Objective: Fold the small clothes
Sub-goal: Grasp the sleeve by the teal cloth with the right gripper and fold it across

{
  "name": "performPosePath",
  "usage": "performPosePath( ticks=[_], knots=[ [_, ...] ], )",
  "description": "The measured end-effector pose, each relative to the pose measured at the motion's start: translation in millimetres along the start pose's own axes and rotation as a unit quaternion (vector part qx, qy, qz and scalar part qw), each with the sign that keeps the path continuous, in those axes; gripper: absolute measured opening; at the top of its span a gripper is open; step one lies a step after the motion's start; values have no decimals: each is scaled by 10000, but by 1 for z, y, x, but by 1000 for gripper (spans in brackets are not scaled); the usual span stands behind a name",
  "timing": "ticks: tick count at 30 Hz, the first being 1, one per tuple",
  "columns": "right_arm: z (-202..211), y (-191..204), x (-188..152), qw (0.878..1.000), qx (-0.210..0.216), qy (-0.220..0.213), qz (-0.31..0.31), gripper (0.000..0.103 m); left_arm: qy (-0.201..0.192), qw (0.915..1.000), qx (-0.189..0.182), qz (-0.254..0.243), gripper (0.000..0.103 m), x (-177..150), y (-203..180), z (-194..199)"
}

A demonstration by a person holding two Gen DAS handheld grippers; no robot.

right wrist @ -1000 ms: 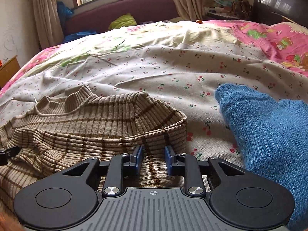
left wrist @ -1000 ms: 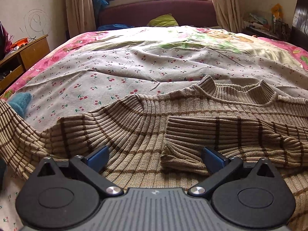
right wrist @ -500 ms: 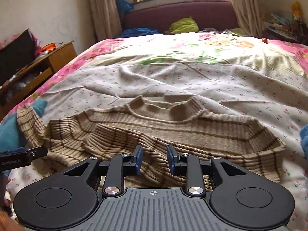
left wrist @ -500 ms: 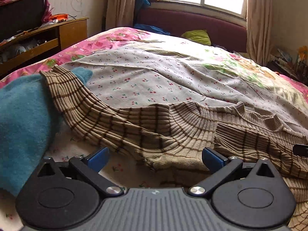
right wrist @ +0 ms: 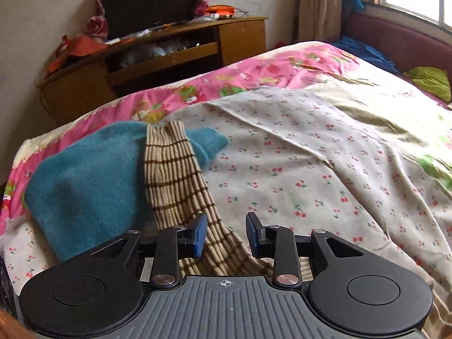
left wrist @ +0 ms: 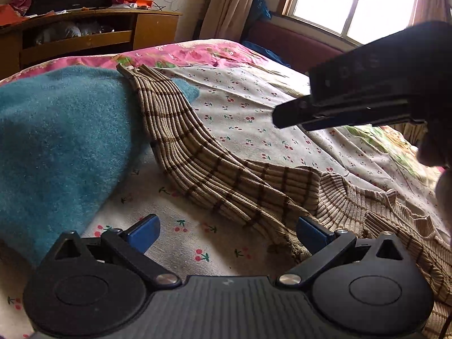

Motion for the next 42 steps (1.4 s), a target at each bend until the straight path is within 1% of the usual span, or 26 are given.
performPosePath(
  ticks=[2,5,7,10,12,14,15,16,17,18,19,22,26,28,31,34,36,37,40,41,42],
  knots=[
    [-20,14,17,9997,155,114,138,31,-188,9998,89,-42,103,0,3,4],
    [-44,35,37,9982,417,256,339,31,-225,9997,14,82,103,2,10,5],
    [-57,50,48,9974,436,275,511,38,-183,9995,-45,233,103,2,16,4],
    [-75,72,61,9965,467,256,637,38,-99,9986,-138,509,103,3,27,0],
    [-86,83,64,9962,366,214,754,38,-109,9981,-189,574,103,3,29,-1],
    [-100,92,66,9956,120,196,905,35,-100,9985,-182,513,103,1,27,-1],
    [-103,94,67,9959,38,199,882,30,-91,9986,-184,494,103,1,27,-2],
    [-103,93,68,9967,7,187,788,12,-89,9986,-188,492,103,0,27,-2],
    [-102,92,70,9974,-32,178,699,7,-91,9985,-196,504,103,0,28,-1],
    [-97,89,71,9979,-81,143,624,7,-100,9984,-200,514,103,0,28,-1],
    [-91,86,71,9982,-89,87,584,4,-112,9984,-207,517,103,0,29,-1],
    [-62,66,73,9994,-146,-129,282,4,-132,9986,-184,486,103,-1,28,-2],
    [5,20,65,9968,-7,-577,-558,4,-253,9987,-172,417,103,-3,25,1],
    [43,-3,53,9929,-38,-824,-852,4,-327,9988,-177,310,103,-4,19,3],
    [105,-43,27,9833,-119,-1213,-1354,4,-423,9990,-172,-3,103,-4,3,8],
    [167,-85,-10,9686,-275,-1607,-1880,4,-632,9964,-314,-467,103,0,-24,21],
    [208,-114,-45,9542,-420,-1862,-2302,4,-694,9930,-473,-833,103,1,-49,26],
    [222,-120,-62,9464,-523,-1971,-2507,4,-685,9915,-521,-977,103,0,-59,27],
    [248,-139,-121,9243,-980,-2160,-2992,3,-607,9809,-639,-1736,103,-12,-99,22],
    [249,-149,-148,9151,-1178,-2116,-3224,4,-549,9746,-648,-2071,103,-20,-113,18],
    [244,-161,-177,9048,-1269,-1957,-3564,4,-470,9697,-648,-2307,103,-27,-122,14]
  ],
)
Point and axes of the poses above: each gripper's, at about its wrist camera, not at the fingertips, and z roughly against the way its jaws point, y to its left, x to its top, the point moved 2 cm from there along -z, roughly the way its jaws point, and after that the axes turned 3 degrees about -x, right-handed, at the moved point
